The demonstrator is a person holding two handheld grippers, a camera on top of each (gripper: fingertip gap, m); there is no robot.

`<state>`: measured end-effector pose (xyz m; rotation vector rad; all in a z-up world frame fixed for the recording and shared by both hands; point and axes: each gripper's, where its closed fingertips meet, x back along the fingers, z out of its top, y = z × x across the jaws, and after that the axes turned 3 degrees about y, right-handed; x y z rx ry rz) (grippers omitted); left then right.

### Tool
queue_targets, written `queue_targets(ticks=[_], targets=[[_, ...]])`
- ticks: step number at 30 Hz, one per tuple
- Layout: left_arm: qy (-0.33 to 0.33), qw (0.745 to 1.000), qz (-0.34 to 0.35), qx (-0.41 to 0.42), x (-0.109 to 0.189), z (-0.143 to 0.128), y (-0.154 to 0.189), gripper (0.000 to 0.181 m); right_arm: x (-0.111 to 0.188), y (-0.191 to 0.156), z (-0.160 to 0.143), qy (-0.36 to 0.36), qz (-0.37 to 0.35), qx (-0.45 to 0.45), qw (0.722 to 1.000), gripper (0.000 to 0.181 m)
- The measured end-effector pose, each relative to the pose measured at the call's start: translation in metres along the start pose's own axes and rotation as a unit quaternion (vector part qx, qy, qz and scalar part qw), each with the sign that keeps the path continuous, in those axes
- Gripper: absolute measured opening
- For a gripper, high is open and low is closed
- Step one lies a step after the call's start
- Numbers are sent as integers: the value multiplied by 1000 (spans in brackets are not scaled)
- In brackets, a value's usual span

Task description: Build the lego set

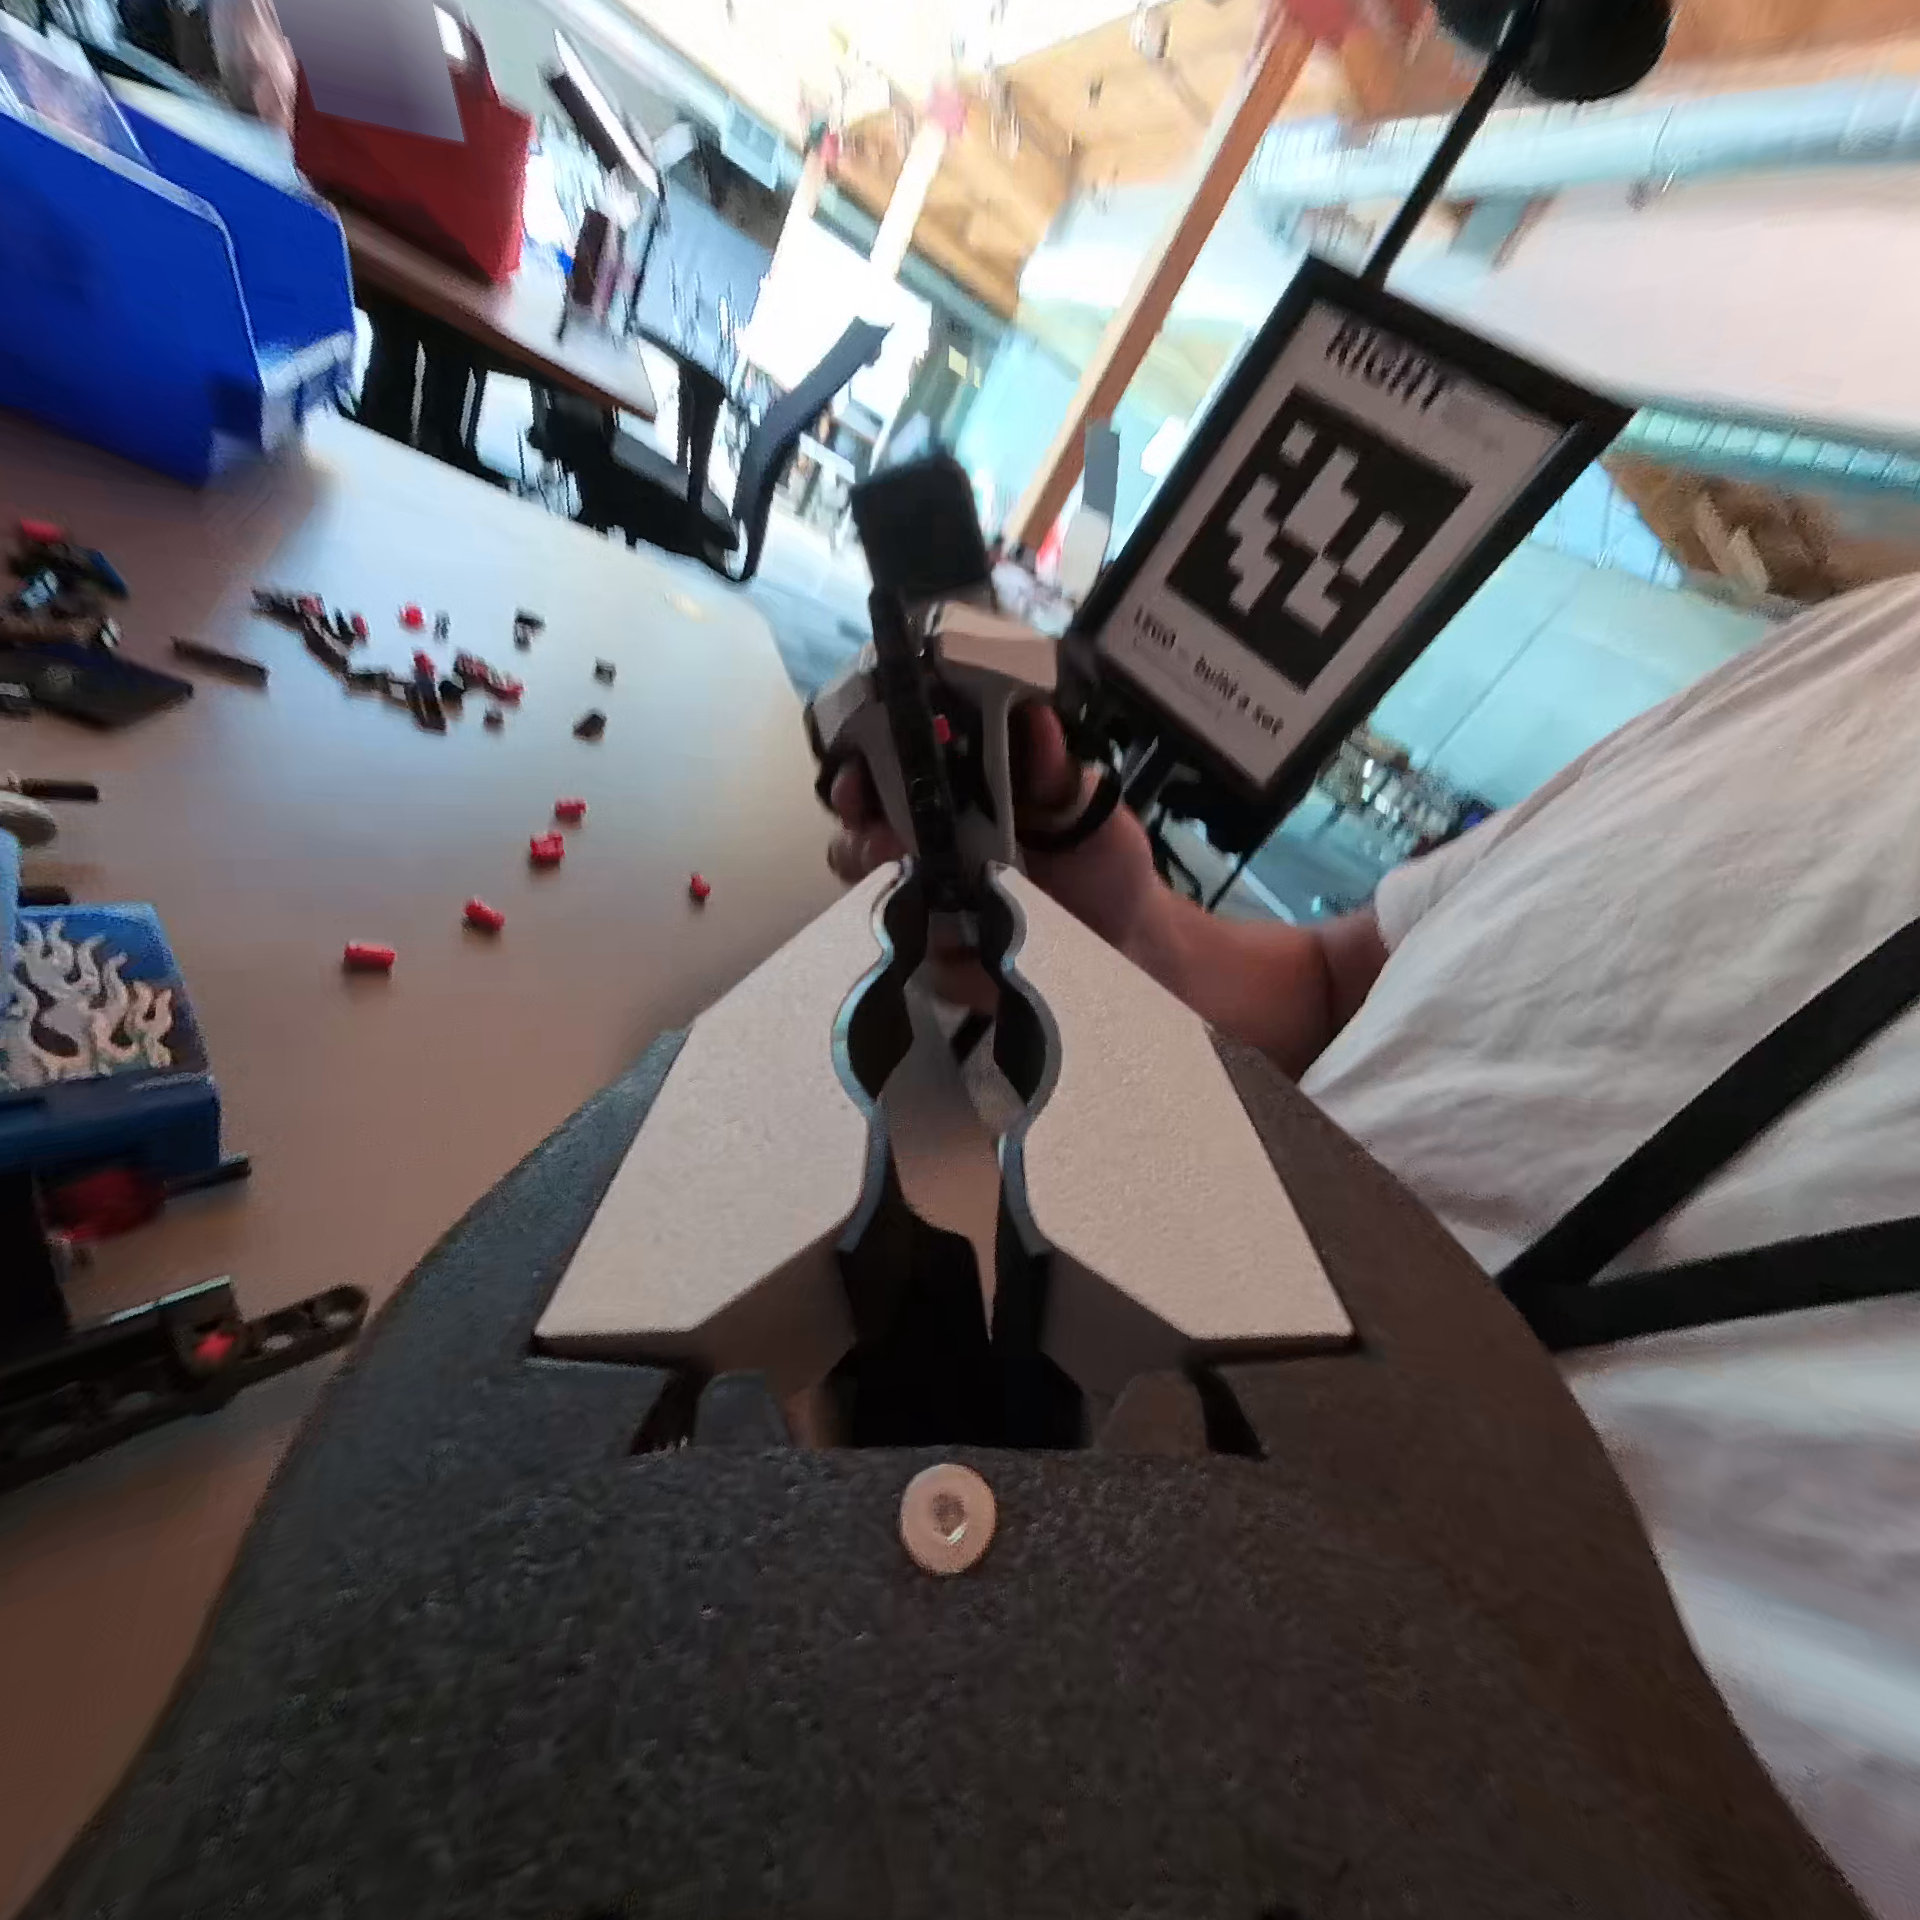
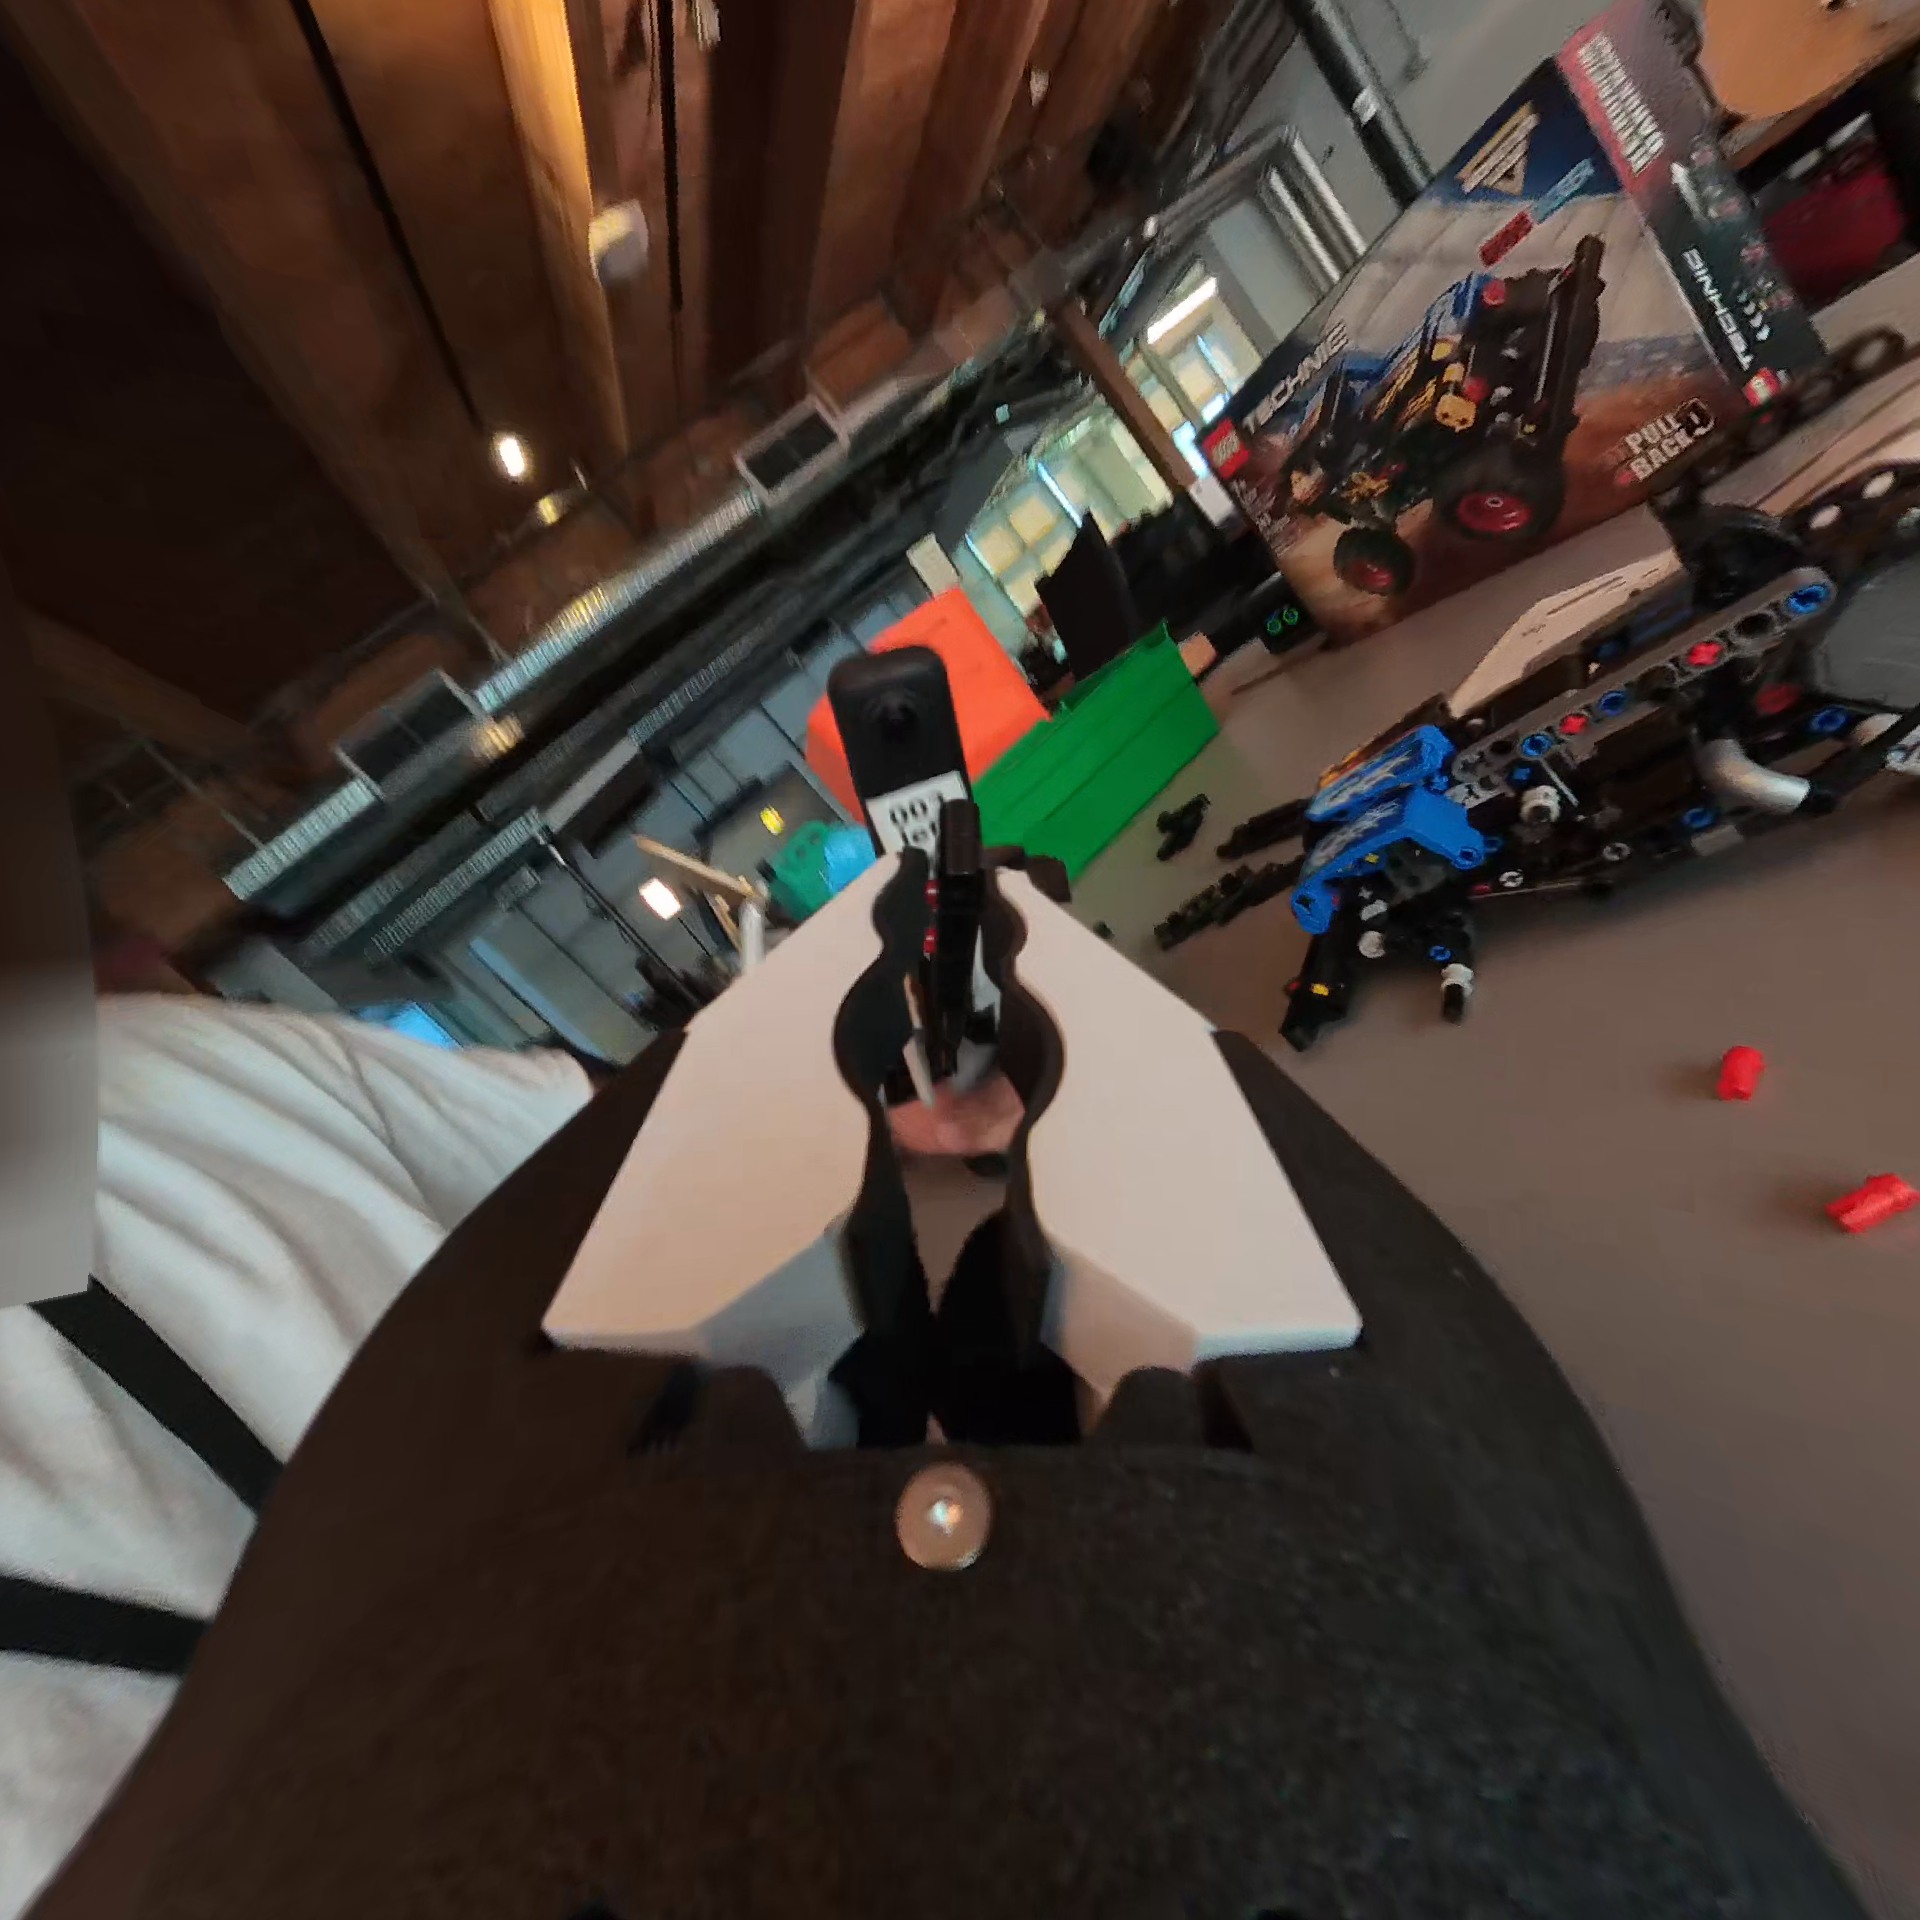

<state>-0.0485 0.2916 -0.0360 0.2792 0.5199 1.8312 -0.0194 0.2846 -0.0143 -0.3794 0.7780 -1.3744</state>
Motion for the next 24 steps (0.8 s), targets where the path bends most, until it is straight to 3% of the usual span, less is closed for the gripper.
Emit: queue_targets(ticks=[4,9,13,17,24], targets=[[65,998,11,2,-5,15,4,20,-2,-4,17,132,21,-43,990,9],[127,991,31,16,-1,29,0,8,-12,-6,5,171,11,-42,984,9],[118,992,16,32,-3,25,2,9,-20,-9,-2,167,-4,-14,986,9],[109,993,18,29,-6,22,2,7,-21,-9,-4,182,7,-50,982,9],[88,995,15,40,-3,19,0,7,-24,-8,-11,120,-19,-9,993,9]])
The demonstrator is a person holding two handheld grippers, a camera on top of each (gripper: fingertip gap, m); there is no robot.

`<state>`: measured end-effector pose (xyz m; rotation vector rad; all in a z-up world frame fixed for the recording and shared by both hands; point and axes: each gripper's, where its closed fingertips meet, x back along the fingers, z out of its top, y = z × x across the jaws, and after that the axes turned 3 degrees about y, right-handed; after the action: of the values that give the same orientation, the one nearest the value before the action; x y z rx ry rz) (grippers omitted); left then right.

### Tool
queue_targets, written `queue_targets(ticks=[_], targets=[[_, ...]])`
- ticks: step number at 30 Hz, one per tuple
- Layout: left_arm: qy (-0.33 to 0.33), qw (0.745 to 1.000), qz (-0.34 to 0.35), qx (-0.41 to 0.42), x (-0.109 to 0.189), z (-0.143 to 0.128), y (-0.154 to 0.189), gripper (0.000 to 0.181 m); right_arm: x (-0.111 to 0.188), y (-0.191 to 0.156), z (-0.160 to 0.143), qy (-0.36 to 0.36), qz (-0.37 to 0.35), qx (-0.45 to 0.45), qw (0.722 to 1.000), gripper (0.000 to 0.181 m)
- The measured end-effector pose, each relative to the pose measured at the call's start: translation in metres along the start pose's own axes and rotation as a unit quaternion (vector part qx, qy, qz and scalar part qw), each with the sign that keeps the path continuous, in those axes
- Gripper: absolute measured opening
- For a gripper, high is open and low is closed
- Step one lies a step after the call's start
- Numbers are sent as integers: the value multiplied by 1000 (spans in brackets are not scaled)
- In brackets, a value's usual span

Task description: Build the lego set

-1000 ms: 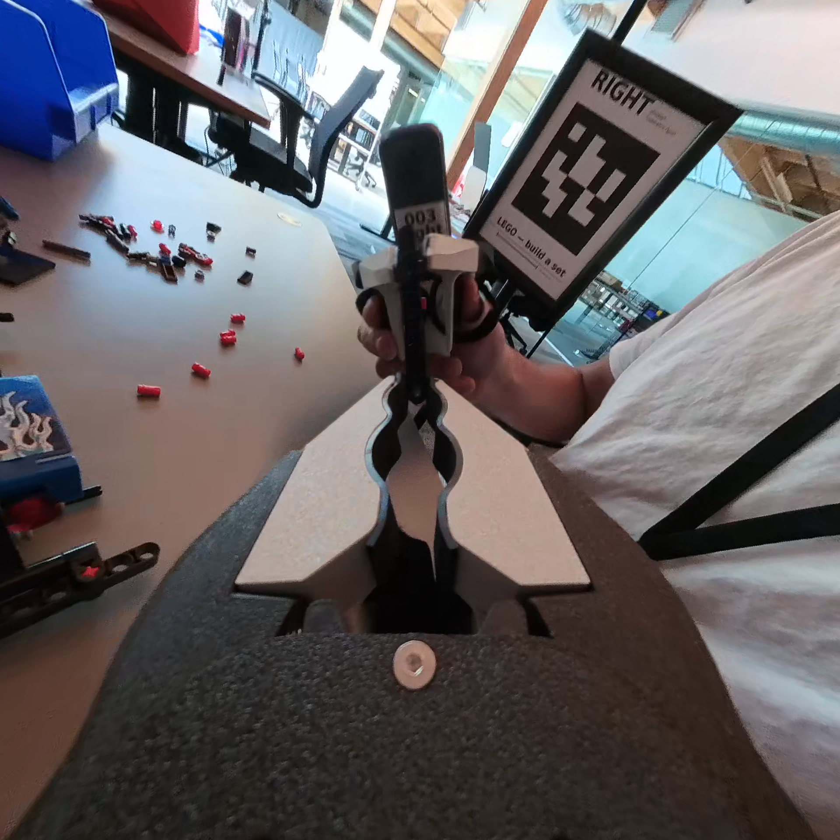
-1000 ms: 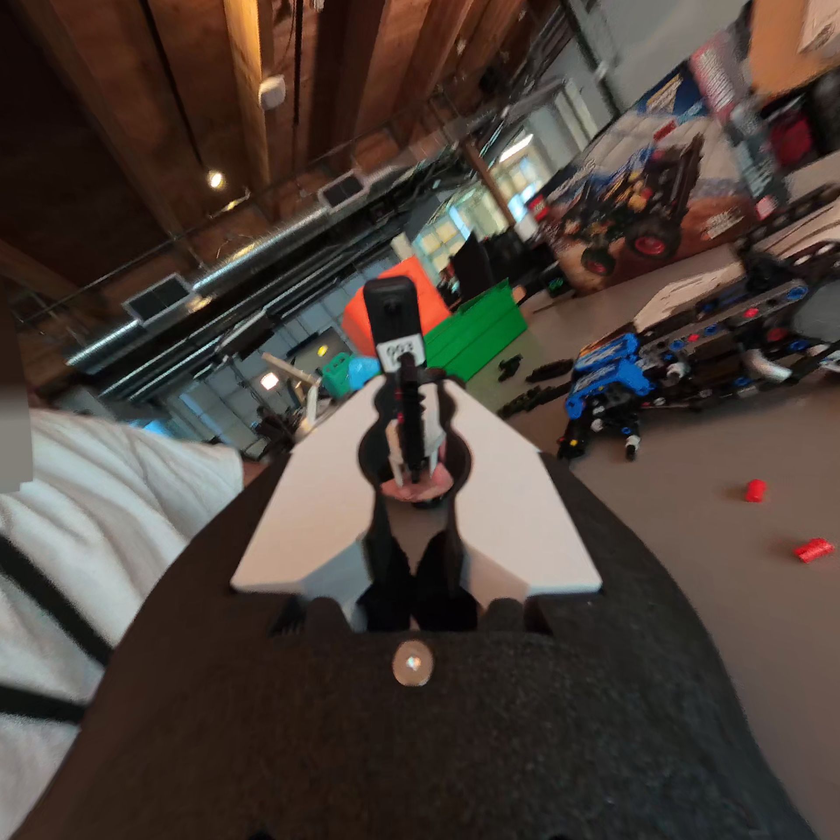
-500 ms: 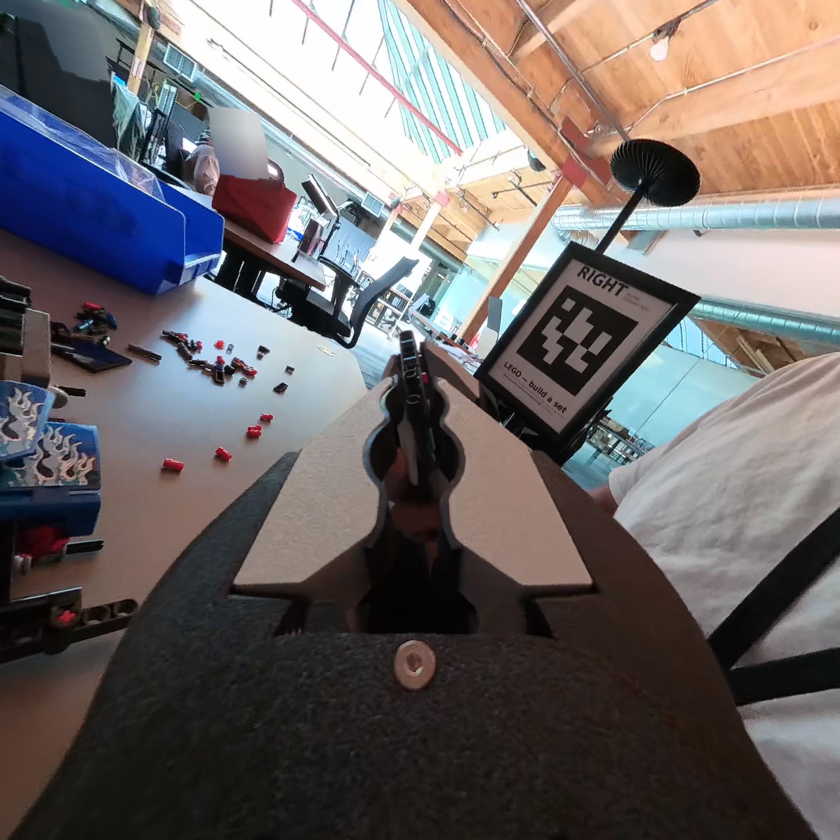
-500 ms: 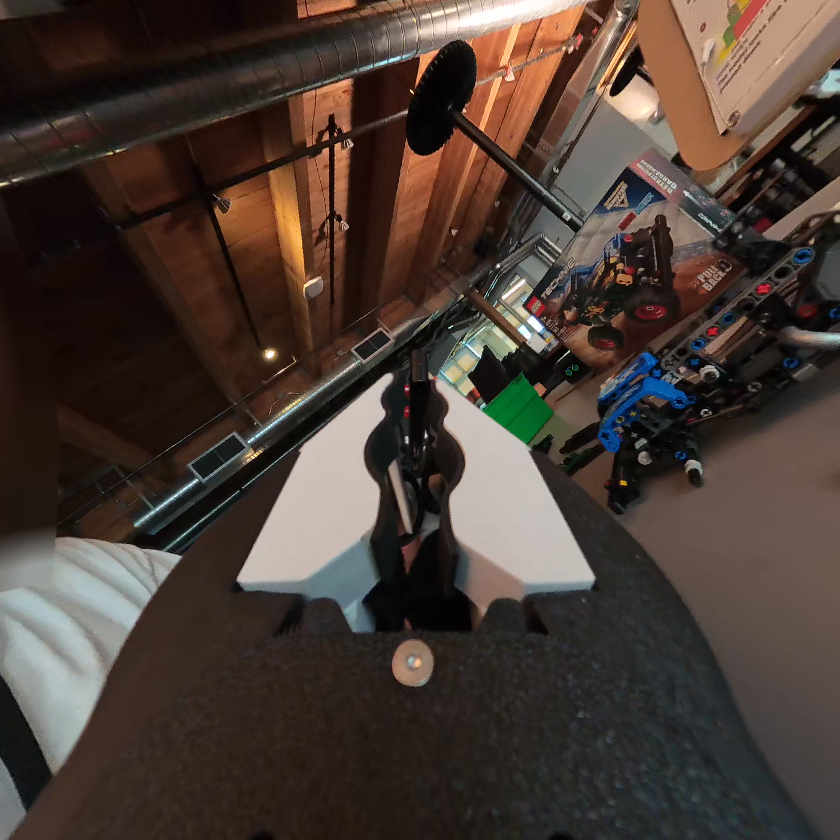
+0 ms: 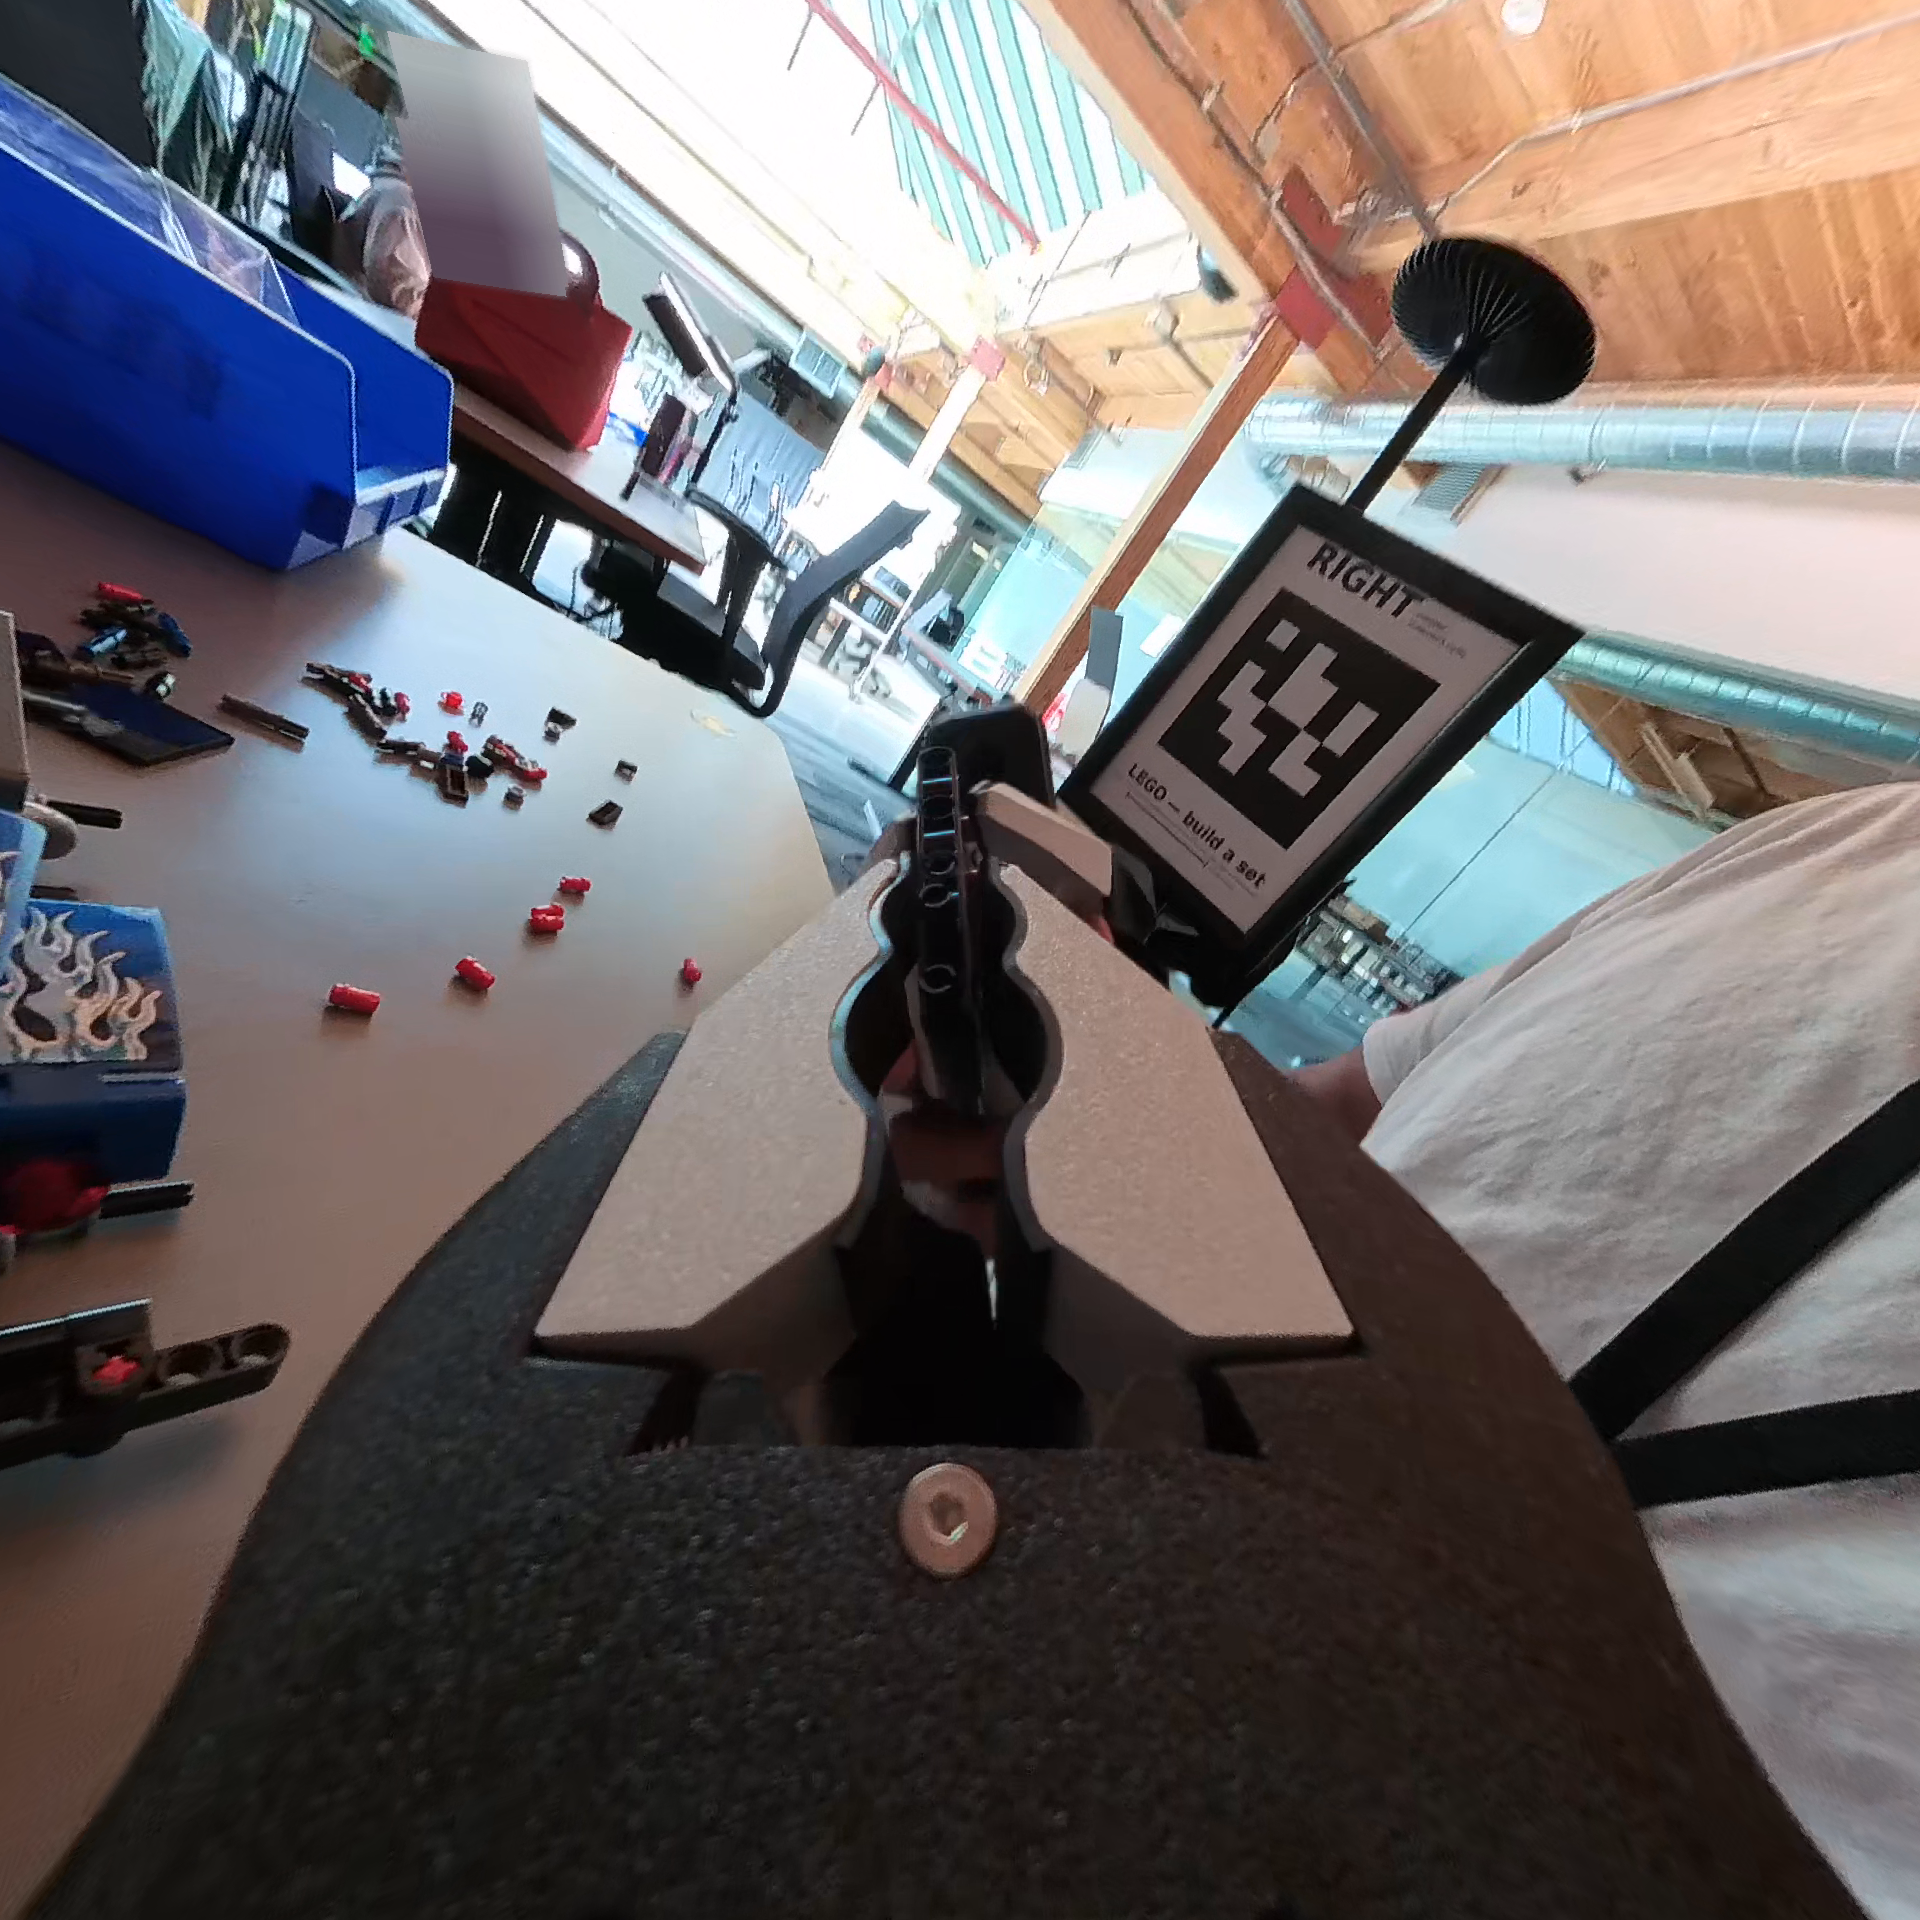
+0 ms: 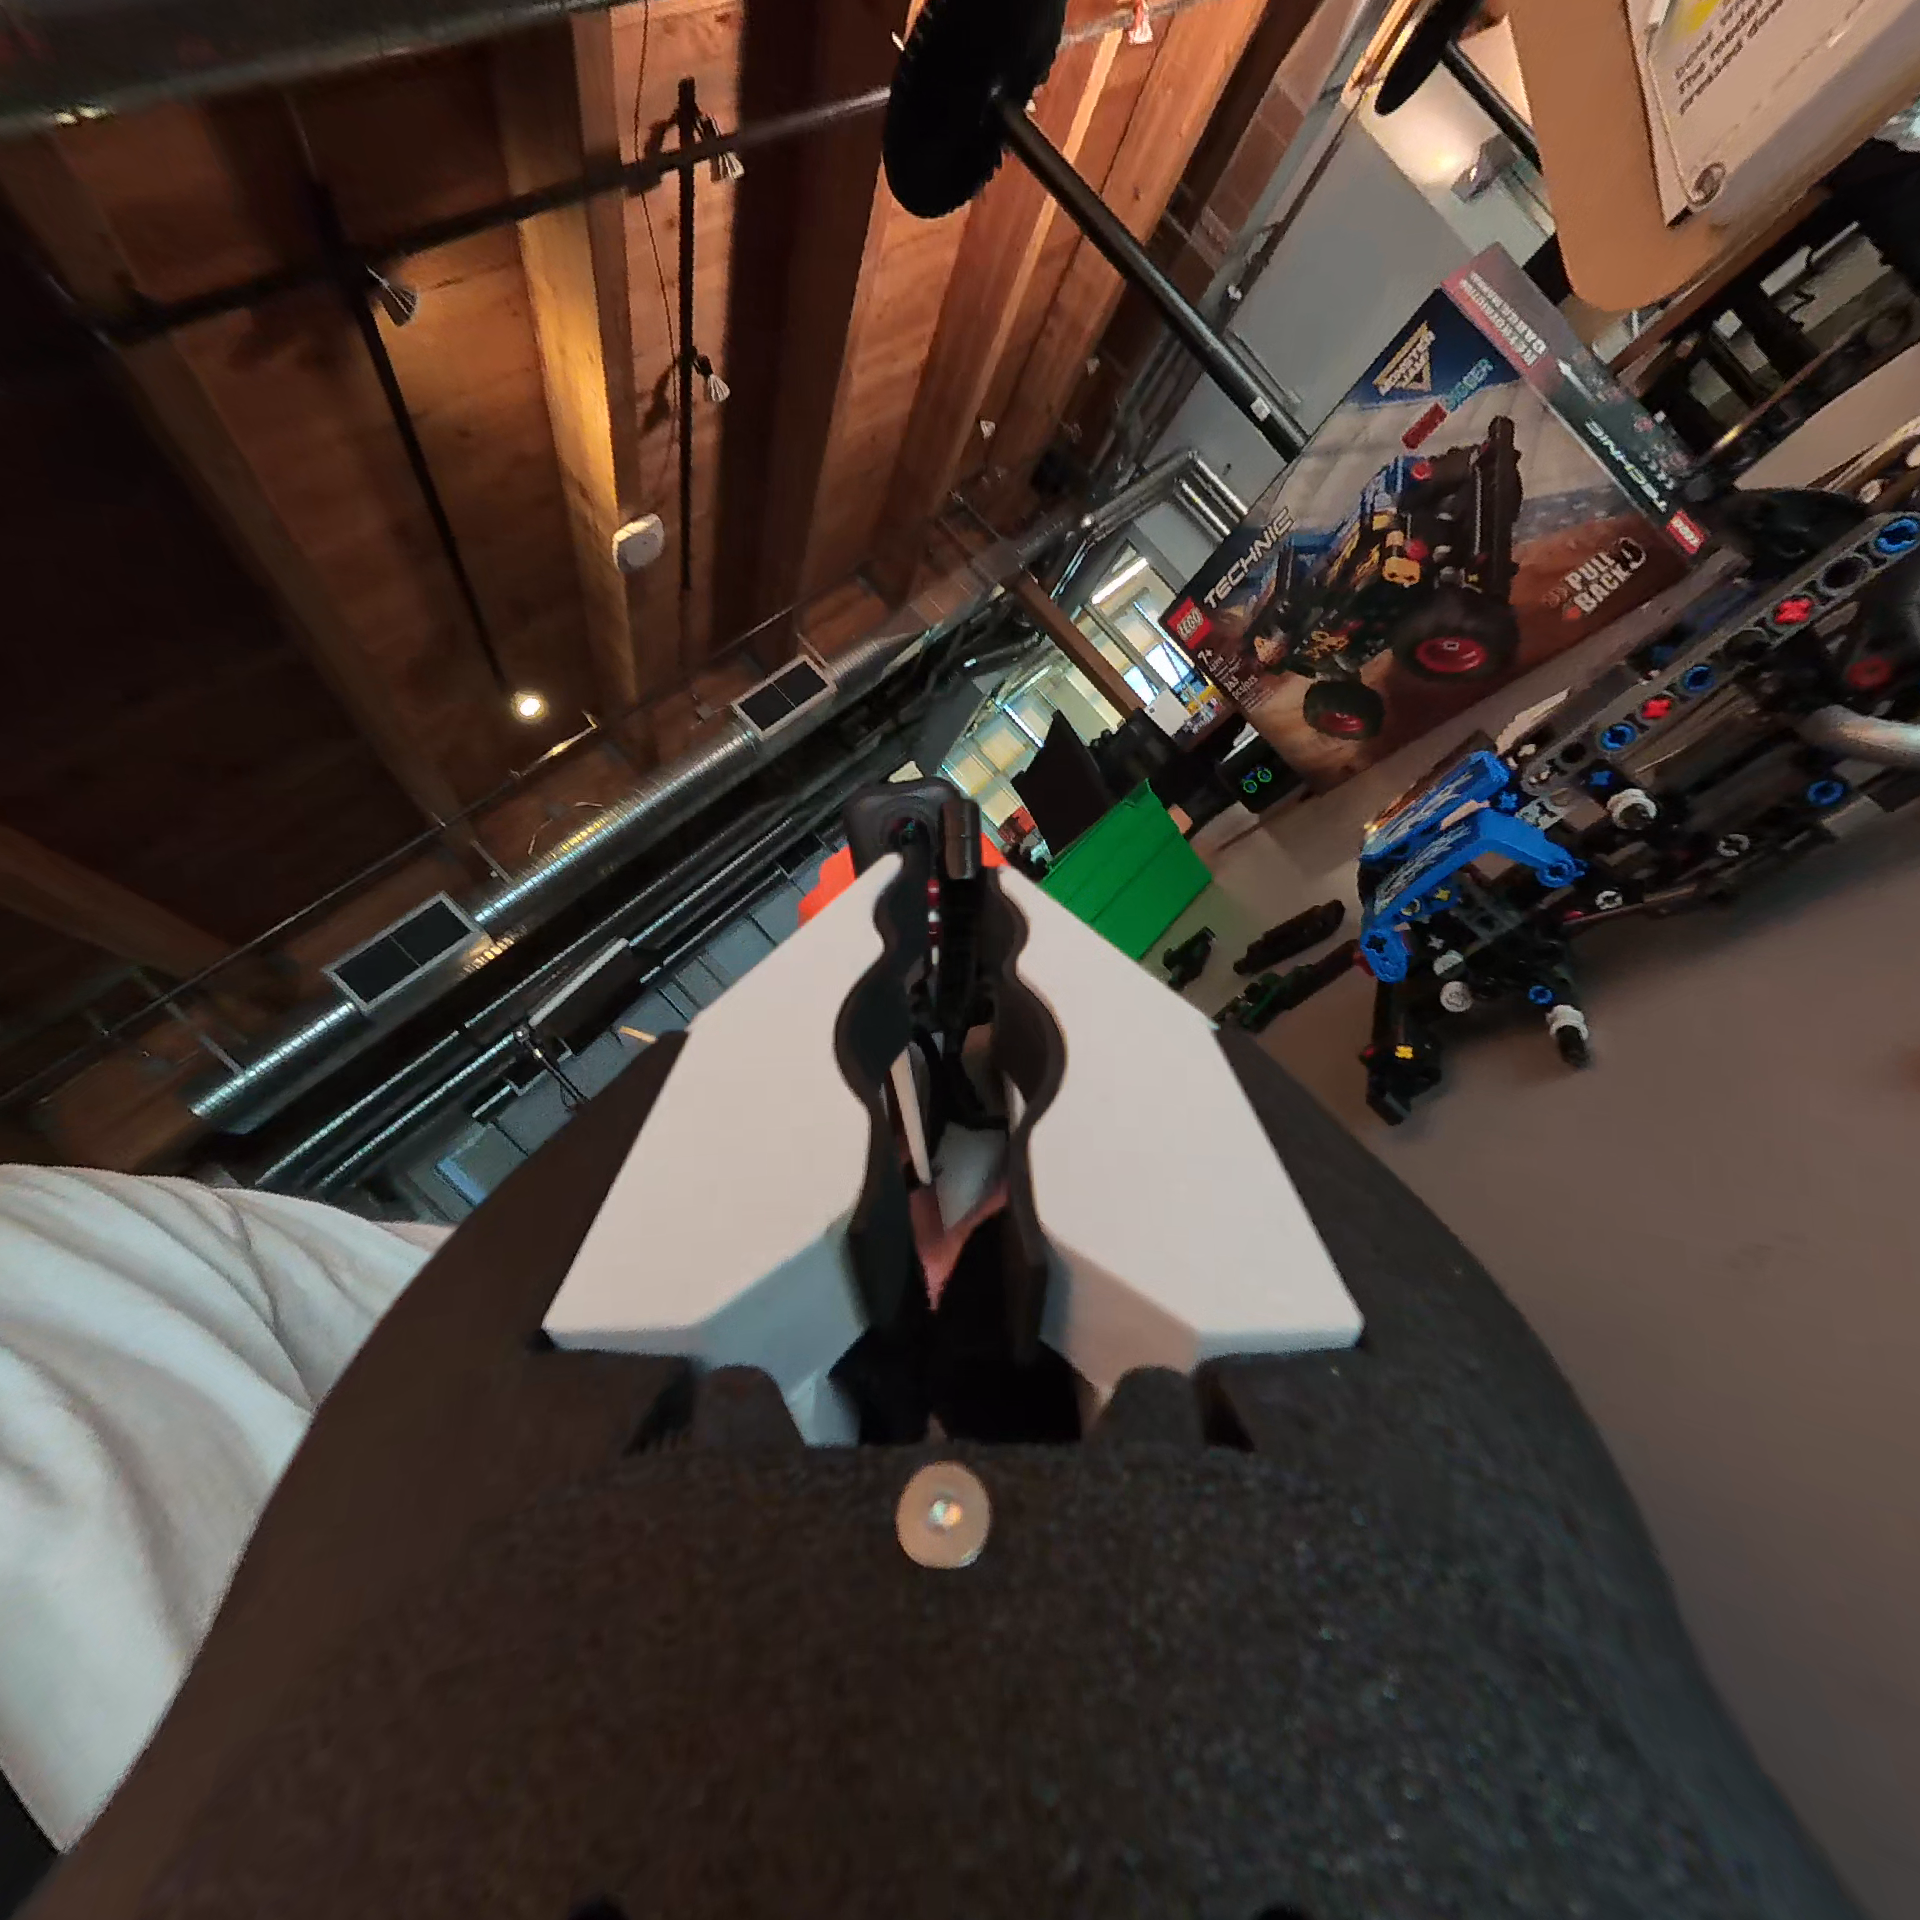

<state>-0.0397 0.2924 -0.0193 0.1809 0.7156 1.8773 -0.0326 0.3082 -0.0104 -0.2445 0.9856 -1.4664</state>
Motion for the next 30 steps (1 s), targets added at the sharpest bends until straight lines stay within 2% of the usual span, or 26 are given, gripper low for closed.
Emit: queue_targets(ticks=[3,6,8,10,13,14,17,20,23,28,30], targets=[[-46,998,20,-35,6,-6,-6,7,6,6,-1,-60,-11,22,998,10],[-77,994,48,-62,13,-8,-19,7,24,12,33,-68,-37,109,991,11],[-93,991,64,-65,15,-11,-27,7,35,21,37,-143,-67,185,970,11],[-129,982,107,-84,18,-19,-42,8,48,34,37,-220,-98,259,935,15],[-194,957,167,-133,25,-34,-59,8,79,78,32,-351,-187,364,842,17],[-208,952,177,-137,26,-38,-62,8,85,90,31,-375,-205,387,817,17],[-226,940,217,-136,31,-42,-75,8,93,115,27,-420,-232,392,785,17],[-230,936,218,-152,34,-40,-77,8,90,129,20,-450,-214,382,779,14],[-229,941,196,-157,32,-40,-72,8,89,132,18,-508,-144,372,764,16],[-251,952,123,-128,28,-50,-55,8,91,139,28,-601,18,375,706,23],[-261,952,93,-130,27,-54,-46,9,91,140,24,-633,99,378,668,20]])
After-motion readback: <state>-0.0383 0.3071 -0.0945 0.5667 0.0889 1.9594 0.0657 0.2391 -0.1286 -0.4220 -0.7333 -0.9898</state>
